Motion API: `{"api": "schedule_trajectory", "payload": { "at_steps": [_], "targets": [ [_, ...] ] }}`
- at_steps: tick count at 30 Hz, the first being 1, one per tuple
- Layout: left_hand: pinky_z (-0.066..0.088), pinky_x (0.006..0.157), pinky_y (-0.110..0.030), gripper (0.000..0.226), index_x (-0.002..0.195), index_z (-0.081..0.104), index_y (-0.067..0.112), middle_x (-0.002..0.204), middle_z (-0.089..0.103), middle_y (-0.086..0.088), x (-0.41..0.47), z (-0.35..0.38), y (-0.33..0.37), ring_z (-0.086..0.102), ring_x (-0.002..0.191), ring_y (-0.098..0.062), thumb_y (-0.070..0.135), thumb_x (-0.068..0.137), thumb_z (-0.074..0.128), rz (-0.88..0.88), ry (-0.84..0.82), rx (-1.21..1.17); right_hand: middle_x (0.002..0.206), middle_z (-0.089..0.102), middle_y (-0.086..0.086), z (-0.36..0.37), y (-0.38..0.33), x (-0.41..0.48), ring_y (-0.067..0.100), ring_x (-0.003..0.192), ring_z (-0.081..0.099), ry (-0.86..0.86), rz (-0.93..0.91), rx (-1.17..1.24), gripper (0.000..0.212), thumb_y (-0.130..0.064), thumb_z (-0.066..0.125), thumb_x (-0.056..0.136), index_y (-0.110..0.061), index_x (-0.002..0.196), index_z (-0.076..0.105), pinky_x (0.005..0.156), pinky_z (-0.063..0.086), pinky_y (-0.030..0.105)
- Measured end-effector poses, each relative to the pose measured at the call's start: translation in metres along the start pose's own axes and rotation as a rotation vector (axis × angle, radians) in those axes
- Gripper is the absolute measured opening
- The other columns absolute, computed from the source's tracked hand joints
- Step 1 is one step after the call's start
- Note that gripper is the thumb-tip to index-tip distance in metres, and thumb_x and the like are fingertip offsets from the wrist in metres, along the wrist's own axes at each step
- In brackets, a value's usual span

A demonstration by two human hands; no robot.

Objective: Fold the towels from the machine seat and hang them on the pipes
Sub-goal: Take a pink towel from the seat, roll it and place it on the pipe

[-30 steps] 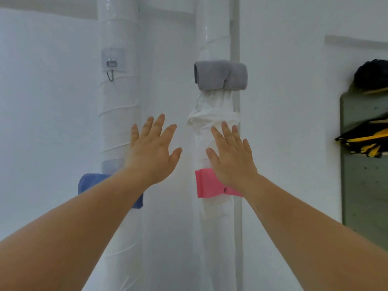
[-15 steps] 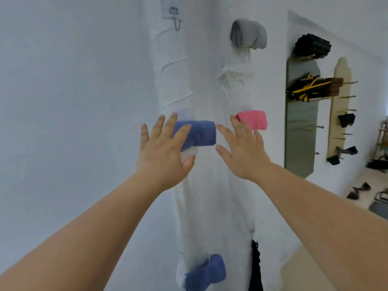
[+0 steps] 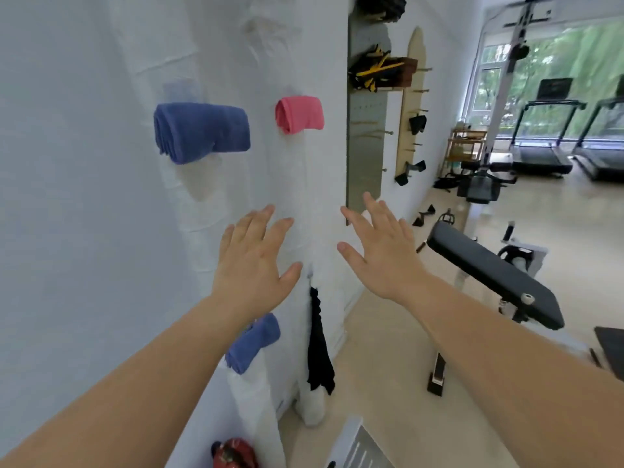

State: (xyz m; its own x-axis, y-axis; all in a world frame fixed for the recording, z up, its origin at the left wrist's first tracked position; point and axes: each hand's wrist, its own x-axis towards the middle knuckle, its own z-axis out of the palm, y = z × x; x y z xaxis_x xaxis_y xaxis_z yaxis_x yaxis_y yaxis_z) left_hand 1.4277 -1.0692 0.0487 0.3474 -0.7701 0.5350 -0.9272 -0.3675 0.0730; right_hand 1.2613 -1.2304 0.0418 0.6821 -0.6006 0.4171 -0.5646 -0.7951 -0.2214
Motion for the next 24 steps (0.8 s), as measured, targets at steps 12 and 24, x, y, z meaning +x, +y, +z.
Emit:
{"api": "schedule_trajectory", "payload": {
  "at_steps": [12,24],
  "targets": [
    [0.019,0.123,-0.044,0.076,0.156,0.031,0.033,0.168,0.018,-0.003,-0.100,0.167,0.181,0.020,0.152,-0.028,0.063,0.089,0.052,0.033,-0.554,-0.188,0.170,-0.005,0.002,0.073,0.185,-0.207,0.027,0.156,-0.001,-0.345,0.308,0.058,0.066,-0.062,0.037,0.100,-0.040,0.159,0.016,0.125,0.009,0.053],
    [0.028,0.120,-0.039,0.069,0.154,0.034,0.030,0.161,0.034,0.000,-0.289,0.304,0.432,0.032,0.147,-0.025,0.051,0.093,0.059,0.107,-1.086,-0.325,0.166,0.021,0.006,0.116,0.376,-0.533,0.031,0.152,0.019,-0.703,0.771,0.076,0.059,-0.052,0.048,0.099,-0.032,0.153,0.035,0.123,0.020,0.052]
  ]
}}
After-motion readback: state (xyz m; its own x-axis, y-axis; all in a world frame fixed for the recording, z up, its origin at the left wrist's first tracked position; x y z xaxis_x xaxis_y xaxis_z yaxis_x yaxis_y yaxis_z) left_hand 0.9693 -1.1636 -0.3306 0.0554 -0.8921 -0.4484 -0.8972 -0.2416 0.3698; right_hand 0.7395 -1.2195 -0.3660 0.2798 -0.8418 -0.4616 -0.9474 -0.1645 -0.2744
